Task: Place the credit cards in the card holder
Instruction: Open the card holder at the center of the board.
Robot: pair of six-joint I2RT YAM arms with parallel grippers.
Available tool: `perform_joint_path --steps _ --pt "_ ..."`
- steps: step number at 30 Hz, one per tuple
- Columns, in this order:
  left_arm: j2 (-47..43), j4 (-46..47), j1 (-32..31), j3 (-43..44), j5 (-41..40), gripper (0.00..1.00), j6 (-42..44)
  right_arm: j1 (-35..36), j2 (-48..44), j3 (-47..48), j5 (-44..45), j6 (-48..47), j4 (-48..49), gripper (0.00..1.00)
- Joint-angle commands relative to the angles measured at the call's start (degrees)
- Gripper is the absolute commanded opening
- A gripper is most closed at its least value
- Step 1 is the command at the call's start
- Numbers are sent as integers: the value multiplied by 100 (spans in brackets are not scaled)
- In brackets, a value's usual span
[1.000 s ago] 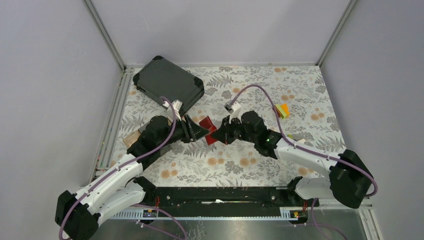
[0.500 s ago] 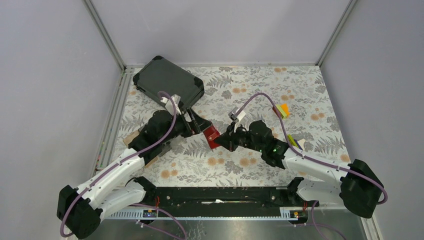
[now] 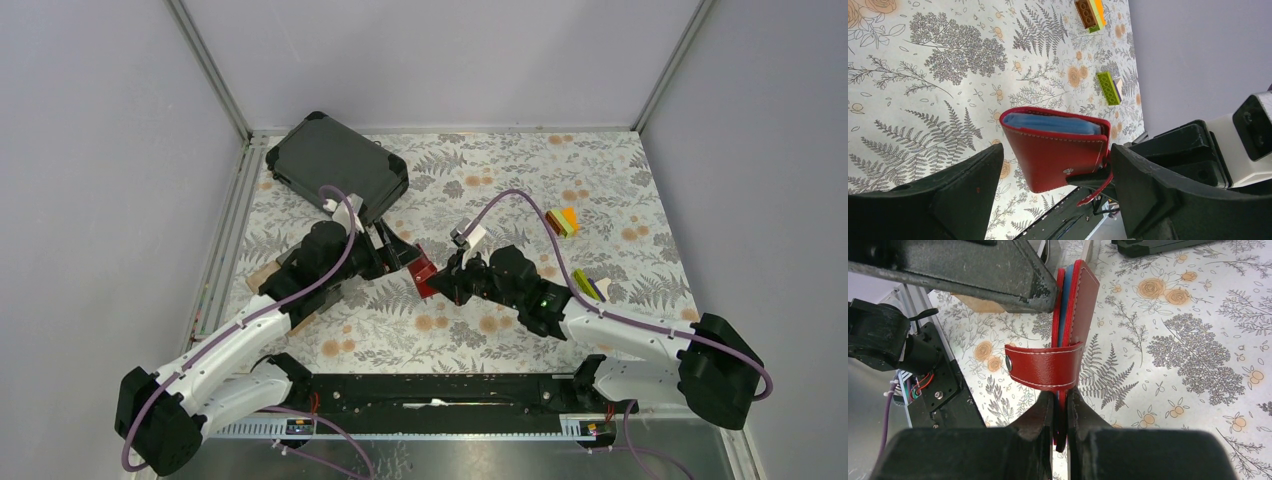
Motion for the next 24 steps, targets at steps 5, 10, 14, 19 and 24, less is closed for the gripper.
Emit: perform_joint_path --steps 5,10,14,19,24 --pt "-78 238 -12 -47 -94 81 -46 43 8 316 215 -39 180 0" --pt "56 346 -17 -21 -41 82 -46 43 81 377 76 -78 138 0" --pt "138 464 -17 -22 -37 83 -63 45 102 360 63 -113 111 0" --pt "249 500 -18 -60 42 75 -87 47 60 346 108 -104 96 0" --pt "218 547 -18 -161 84 57 -142 51 67 376 213 -78 55 0"
